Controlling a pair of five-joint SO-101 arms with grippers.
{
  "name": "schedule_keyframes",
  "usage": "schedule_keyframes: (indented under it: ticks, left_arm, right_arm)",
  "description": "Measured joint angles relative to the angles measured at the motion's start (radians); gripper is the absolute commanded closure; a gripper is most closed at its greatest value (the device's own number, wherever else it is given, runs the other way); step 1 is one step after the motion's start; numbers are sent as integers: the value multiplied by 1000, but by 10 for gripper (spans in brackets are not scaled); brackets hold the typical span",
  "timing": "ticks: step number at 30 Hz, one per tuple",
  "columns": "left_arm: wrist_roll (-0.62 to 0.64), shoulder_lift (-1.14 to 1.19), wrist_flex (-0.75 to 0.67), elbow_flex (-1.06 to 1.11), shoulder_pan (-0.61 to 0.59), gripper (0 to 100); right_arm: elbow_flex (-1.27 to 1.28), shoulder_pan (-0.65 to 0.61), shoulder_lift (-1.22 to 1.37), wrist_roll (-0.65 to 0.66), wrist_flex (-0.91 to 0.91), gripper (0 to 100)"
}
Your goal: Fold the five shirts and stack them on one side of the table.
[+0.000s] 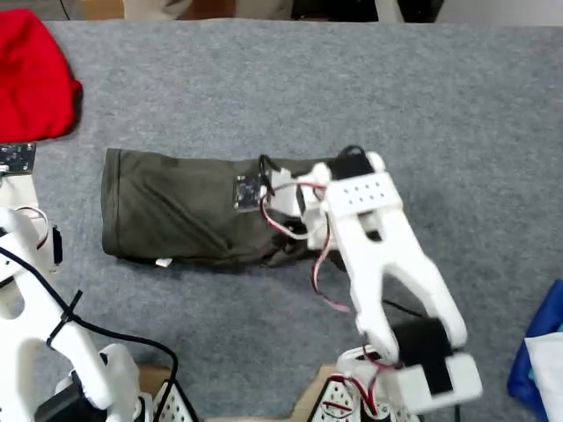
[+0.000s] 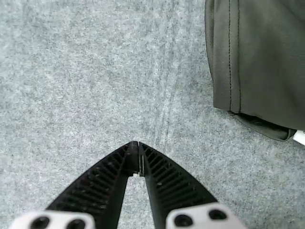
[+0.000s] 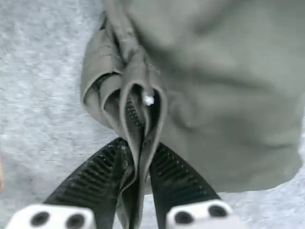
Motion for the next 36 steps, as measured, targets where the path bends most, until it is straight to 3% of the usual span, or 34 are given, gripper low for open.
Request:
schedule_keyframes:
  ticks: [16, 25, 31, 36]
  left_arm:
    - [0, 0, 0, 0, 0, 980]
    - [0, -6, 0, 0, 0, 980]
    - [0, -9, 12, 0, 0, 980]
    - [0, -9, 26, 0, 0, 979]
  right_arm:
    - [-488, 60, 419, 74, 107, 974]
    - [-612, 150, 482, 80, 160, 705]
    - [-746, 149, 482, 80, 379, 753]
    - [-778, 149, 479, 80, 437, 928]
